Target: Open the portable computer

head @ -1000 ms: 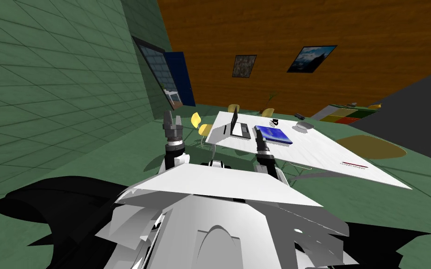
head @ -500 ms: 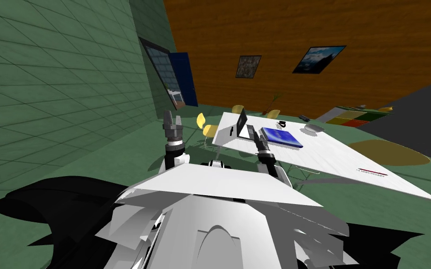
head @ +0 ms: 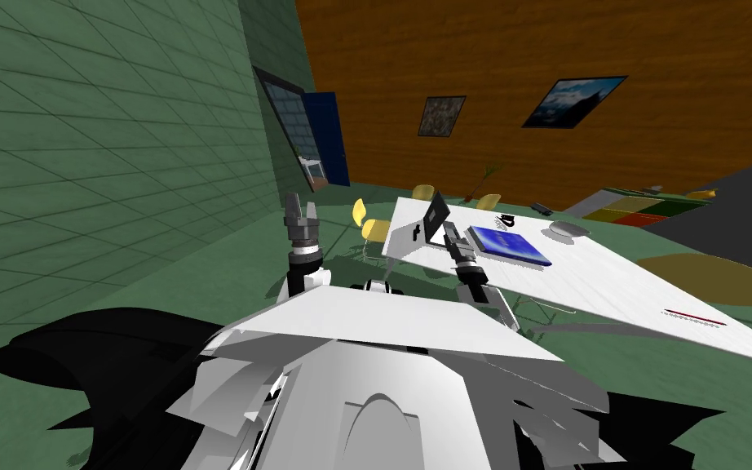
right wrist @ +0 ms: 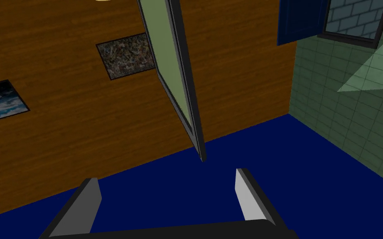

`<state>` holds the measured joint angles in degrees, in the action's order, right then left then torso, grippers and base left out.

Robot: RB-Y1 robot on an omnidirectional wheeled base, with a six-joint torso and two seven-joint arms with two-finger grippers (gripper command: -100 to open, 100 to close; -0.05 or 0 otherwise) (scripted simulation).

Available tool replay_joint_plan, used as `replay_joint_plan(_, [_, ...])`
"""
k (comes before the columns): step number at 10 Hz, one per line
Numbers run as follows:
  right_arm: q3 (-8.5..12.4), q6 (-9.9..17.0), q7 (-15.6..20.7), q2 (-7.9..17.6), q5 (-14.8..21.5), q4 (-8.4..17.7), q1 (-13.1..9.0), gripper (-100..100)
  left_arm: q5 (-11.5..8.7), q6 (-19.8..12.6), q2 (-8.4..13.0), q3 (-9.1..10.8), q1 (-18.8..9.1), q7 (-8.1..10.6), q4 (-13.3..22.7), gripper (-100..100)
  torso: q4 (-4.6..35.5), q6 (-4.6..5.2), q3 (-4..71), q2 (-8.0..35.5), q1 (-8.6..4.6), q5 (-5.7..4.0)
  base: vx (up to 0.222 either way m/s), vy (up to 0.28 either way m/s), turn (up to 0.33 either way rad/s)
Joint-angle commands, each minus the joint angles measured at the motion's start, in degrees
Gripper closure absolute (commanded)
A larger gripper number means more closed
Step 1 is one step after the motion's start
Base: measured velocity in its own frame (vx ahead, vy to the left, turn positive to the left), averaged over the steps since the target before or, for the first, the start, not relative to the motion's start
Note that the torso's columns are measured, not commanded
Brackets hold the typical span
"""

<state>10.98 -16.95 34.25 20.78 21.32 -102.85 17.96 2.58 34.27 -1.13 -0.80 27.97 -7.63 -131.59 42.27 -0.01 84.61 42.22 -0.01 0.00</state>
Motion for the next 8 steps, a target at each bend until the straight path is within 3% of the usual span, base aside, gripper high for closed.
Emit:
replay_joint_plan(1, [2.0, 1.3, 4.3, 2.3, 4.4, 4.0, -1.5, -100, 0.0, 0.0, 0.0, 0.00, 0.0, 0.00, 0.0, 0, 0.0, 0.02, 0.0, 0.0, -0.04, -0.02, 0.032, 0.160, 0.050])
replay_joint_plan(7, [6.0, 4.4, 12.6, 8.7, 13.5, 13.3, -5.5, -100, 0.0, 0.0, 0.0, 0.00, 0.0, 0.00, 0.0, 0, 0.0, 0.00, -0.1, 0.1, 0.08, 0.02, 0.045, 0.153, 0.045])
replay_joint_plan(8, [6.0, 4.4, 12.6, 8.7, 13.5, 13.3, -5.5, -100, 0.0, 0.0, 0.0, 0.00, 0.0, 0.00, 0.0, 0, 0.0, 0.01, -0.1, 0.1, 0.01, 0.01, 0.016, 0.085, 0.008])
